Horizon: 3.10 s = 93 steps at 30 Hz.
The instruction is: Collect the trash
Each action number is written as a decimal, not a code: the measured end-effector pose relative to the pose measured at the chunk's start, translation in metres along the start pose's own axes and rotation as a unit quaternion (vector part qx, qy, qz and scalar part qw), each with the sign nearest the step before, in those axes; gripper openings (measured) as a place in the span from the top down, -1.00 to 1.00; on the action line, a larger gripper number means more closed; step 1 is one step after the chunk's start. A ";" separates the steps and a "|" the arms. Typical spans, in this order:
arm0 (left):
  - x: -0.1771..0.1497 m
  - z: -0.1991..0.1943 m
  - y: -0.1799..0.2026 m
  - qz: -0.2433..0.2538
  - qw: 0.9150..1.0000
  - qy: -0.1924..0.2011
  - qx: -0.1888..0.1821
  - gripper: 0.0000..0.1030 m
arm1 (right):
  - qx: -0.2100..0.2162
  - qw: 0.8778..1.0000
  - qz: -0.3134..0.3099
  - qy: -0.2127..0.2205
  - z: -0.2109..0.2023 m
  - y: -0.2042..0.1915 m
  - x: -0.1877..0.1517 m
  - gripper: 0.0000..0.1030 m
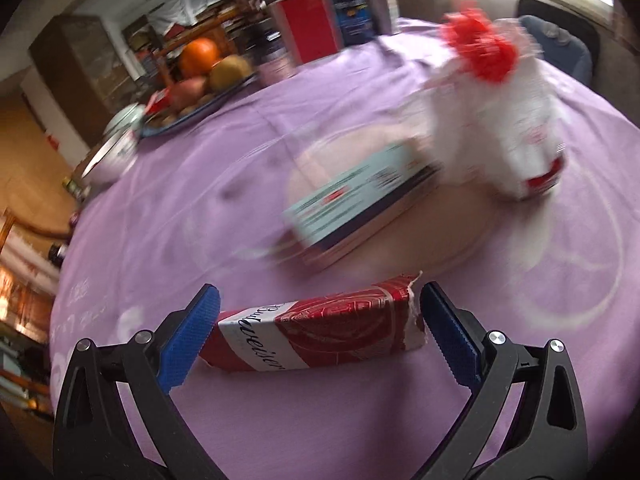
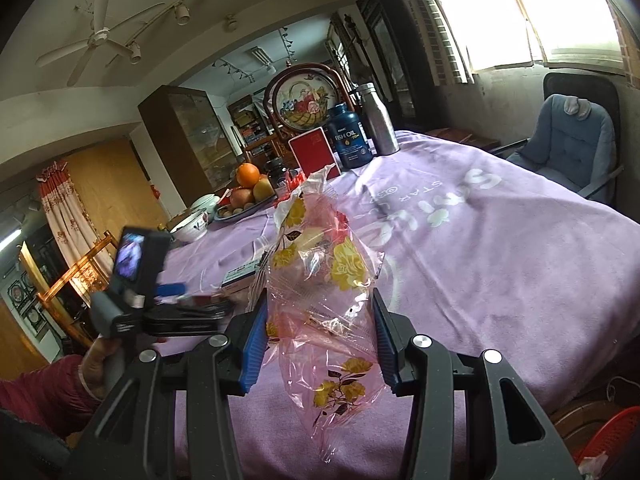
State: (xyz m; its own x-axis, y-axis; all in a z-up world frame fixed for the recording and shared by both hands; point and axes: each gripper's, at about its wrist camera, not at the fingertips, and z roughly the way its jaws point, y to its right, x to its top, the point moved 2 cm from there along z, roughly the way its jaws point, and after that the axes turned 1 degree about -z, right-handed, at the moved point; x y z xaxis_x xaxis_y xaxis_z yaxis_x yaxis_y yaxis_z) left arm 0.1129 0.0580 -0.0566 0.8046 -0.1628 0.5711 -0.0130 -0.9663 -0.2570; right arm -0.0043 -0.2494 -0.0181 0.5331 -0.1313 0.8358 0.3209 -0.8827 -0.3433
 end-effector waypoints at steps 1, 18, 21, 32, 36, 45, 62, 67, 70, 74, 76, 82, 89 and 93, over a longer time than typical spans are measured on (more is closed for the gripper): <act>-0.011 -0.003 -0.016 -0.013 1.000 -0.008 0.006 -0.87 | 0.004 1.000 0.002 -0.001 0.001 0.000 -0.001 0.09; -0.098 -0.077 -0.129 -0.132 0.989 0.036 -0.048 -0.87 | 0.039 0.999 -0.016 -0.014 0.013 -0.022 -0.001 0.08; -0.112 -0.074 -0.131 -0.136 0.988 0.006 -0.078 -0.87 | 0.043 0.999 -0.017 -0.019 0.018 -0.025 -0.004 0.08; -0.038 -0.003 -0.127 -0.152 0.972 -0.022 -0.176 -0.87 | 0.042 0.999 -0.021 -0.015 0.011 -0.030 -0.003 0.08; -0.003 -0.001 -0.109 -0.129 0.976 -0.002 -0.177 -0.87 | 0.030 0.999 -0.026 -0.007 0.005 -0.028 0.000 0.08; -0.033 -0.037 -0.126 -0.067 0.995 0.040 -0.065 -0.87 | 0.049 0.998 0.001 -0.031 0.027 -0.016 -0.007 0.08; -0.056 -0.017 -0.105 -0.088 0.986 0.006 -0.141 0.62 | 0.034 0.999 -0.014 -0.027 0.024 -0.027 -0.004 0.08; -0.040 -0.051 -0.085 -0.080 0.980 0.056 -0.171 0.62 | 0.029 0.999 -0.013 -0.012 0.012 -0.025 -0.001 0.08; -0.031 -0.067 -0.065 -0.064 0.977 0.078 -0.189 0.62 | 0.022 1.000 -0.012 -0.003 0.003 -0.021 -0.002 0.08; -0.021 -0.080 -0.032 -0.044 0.971 0.095 -0.214 0.62 | 0.008 1.000 -0.006 0.011 -0.015 -0.011 -0.003 0.08; -0.018 -0.085 -0.015 -0.037 0.967 0.100 -0.231 0.62 | -0.002 1.000 -0.001 0.019 -0.025 -0.003 -0.003 0.08; -0.007 -0.094 0.037 -0.014 0.955 0.106 -0.276 0.62 | -0.055 0.998 0.016 0.037 -0.066 0.034 -0.012 0.08; 0.001 -0.102 0.101 0.024 0.940 0.102 -0.324 0.62 | -0.156 0.987 0.046 0.013 -0.117 0.100 -0.047 0.09; 0.005 -0.108 0.133 0.045 0.933 0.099 -0.343 0.62 | -0.212 0.975 0.065 -0.004 -0.146 0.136 -0.071 0.09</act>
State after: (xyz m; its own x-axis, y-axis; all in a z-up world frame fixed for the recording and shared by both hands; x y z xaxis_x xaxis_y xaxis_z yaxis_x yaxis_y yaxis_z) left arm 0.0509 -0.0932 -0.0033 0.6568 -0.2175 0.7220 -0.5067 -0.8364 0.2090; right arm -0.1131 -0.4258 -0.0615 0.5546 -0.2531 0.7927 -0.1025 -0.9662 -0.2367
